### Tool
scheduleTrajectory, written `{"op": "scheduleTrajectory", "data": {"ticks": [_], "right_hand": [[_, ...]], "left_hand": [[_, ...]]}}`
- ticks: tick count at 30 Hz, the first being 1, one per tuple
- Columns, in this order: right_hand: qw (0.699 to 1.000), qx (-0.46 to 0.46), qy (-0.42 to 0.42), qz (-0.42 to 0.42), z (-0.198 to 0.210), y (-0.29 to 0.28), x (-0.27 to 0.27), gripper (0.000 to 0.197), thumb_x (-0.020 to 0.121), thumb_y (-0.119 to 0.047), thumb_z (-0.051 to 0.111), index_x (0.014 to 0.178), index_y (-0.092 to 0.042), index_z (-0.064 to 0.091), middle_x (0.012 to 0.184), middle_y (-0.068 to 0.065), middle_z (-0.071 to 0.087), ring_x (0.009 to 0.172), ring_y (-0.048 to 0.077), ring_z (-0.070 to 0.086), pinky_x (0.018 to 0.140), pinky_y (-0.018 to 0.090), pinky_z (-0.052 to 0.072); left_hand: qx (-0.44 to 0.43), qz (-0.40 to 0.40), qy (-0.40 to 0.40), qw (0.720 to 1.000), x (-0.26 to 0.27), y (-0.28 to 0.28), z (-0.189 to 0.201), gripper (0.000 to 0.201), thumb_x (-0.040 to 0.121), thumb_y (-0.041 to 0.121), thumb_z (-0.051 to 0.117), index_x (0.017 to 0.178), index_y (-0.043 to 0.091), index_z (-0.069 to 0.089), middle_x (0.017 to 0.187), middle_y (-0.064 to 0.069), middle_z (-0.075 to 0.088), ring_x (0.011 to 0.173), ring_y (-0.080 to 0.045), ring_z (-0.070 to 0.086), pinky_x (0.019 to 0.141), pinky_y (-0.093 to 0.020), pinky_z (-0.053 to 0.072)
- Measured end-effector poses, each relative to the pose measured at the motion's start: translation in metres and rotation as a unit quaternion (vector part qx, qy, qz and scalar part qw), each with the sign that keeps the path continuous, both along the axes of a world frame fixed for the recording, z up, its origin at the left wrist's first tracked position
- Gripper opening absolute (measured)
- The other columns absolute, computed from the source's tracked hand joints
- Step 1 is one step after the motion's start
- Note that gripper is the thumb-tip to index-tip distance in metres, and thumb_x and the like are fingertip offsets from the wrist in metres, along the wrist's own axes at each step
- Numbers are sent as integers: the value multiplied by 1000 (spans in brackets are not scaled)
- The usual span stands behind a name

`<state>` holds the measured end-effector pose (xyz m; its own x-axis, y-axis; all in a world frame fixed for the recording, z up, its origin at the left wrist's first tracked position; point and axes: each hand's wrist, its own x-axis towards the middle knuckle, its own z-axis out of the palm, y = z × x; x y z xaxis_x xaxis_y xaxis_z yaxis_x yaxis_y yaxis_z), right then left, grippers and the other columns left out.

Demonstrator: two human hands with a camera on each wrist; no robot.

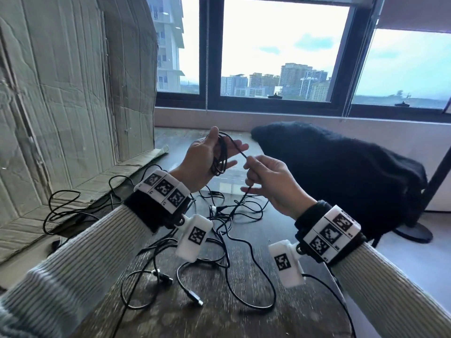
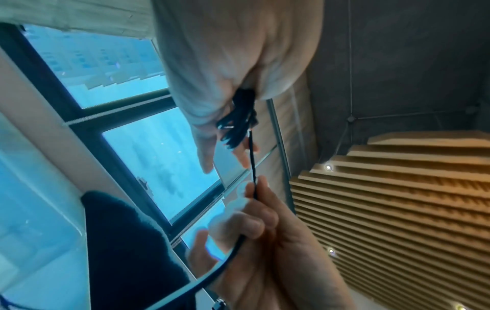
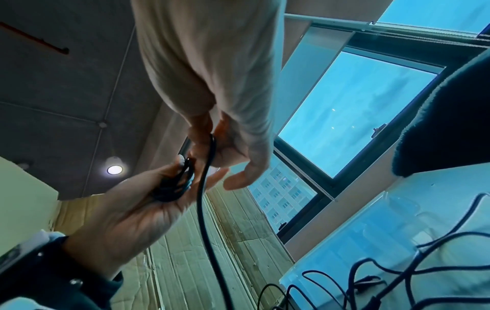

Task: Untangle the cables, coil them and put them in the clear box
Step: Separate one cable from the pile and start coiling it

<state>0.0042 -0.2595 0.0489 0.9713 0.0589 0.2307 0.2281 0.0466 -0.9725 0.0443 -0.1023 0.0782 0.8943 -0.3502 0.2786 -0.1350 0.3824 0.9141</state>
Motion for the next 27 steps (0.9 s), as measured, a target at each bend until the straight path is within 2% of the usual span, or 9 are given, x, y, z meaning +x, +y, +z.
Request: {"op": "scheduleTrajectory", "data": {"ticks": [5, 7, 11, 13, 17, 20, 23, 25, 27], "right_hand": [[988, 49, 100, 103, 1, 10, -4, 29, 95, -35, 53, 83, -8, 55, 56, -2, 32, 51, 15, 46, 71, 43, 59], [984, 26, 123, 128, 1, 9, -5, 28, 96, -36, 51, 86, -9, 55, 57, -3, 32, 50, 14, 42, 61, 36, 57], [970, -221, 48, 89, 2, 14, -13, 22, 101, -22, 46, 88, -9, 59, 59, -5, 39, 49, 10, 36, 51, 22, 41], [932, -357, -25, 53, 5, 19, -18, 20, 99, -17, 48, 90, -8, 64, 59, -7, 44, 50, 8, 41, 51, 20, 43], [836, -516, -187, 25, 20, 19, -23, 20, 95, -20, 54, 96, -12, 73, 60, -19, 52, 50, 0, 49, 54, 11, 37], [825, -504, -252, -49, 32, 14, -20, 18, 91, -23, 59, 86, -20, 76, 61, -11, 61, 54, 6, 56, 56, 18, 44], [852, -452, -252, -77, 35, 11, -9, 21, 91, -26, 59, 77, -19, 73, 64, -4, 67, 61, 17, 62, 66, 34, 51], [883, -401, -234, -72, 32, 10, 0, 20, 91, -26, 61, 78, -16, 73, 62, -5, 67, 58, 15, 59, 64, 37, 52], [912, -348, -209, -62, 28, 13, 7, 13, 89, -22, 64, 81, -15, 72, 65, -1, 68, 58, 16, 58, 63, 40, 53]], "left_hand": [[-148, -8, 57, 987, -1, -5, 5, 28, 103, 35, 29, 96, 12, 43, 61, 0, 51, 56, -11, 60, 75, -46, 58], [-147, 20, 56, 987, 0, -3, 9, 23, 103, 36, 29, 96, 17, 40, 57, 6, 42, 45, -6, 44, 55, -33, 56], [-12, 187, -70, 980, 13, 6, 12, 28, 101, 41, 36, 86, 19, 47, 66, 6, 46, 42, -4, 36, 35, -16, 28], [140, 262, -212, 931, 23, 10, 7, 33, 100, 40, 37, 82, 17, 51, 65, 7, 52, 40, 1, 41, 39, -14, 31], [397, 292, -425, 760, 25, 11, -9, 51, 98, 46, 27, 72, 17, 59, 55, 10, 56, 41, 4, 48, 48, -8, 35], [425, 201, -377, 798, 19, 14, -14, 65, 97, 50, 16, 50, 25, 54, 39, 10, 51, 38, 2, 48, 48, -9, 34], [378, 50, -264, 886, 13, 15, -14, 82, 94, 63, 11, 64, 10, 66, 46, 6, 60, 38, -3, 45, 43, -13, 37], [372, 2, -243, 896, 11, 19, -11, 70, 84, 71, 39, 73, 7, 68, 52, 4, 61, 40, -4, 44, 41, -13, 35], [397, 3, -256, 881, 11, 28, -6, 38, 82, 47, 66, 68, 12, 63, 51, 7, 56, 41, -4, 43, 41, -15, 34]]}}
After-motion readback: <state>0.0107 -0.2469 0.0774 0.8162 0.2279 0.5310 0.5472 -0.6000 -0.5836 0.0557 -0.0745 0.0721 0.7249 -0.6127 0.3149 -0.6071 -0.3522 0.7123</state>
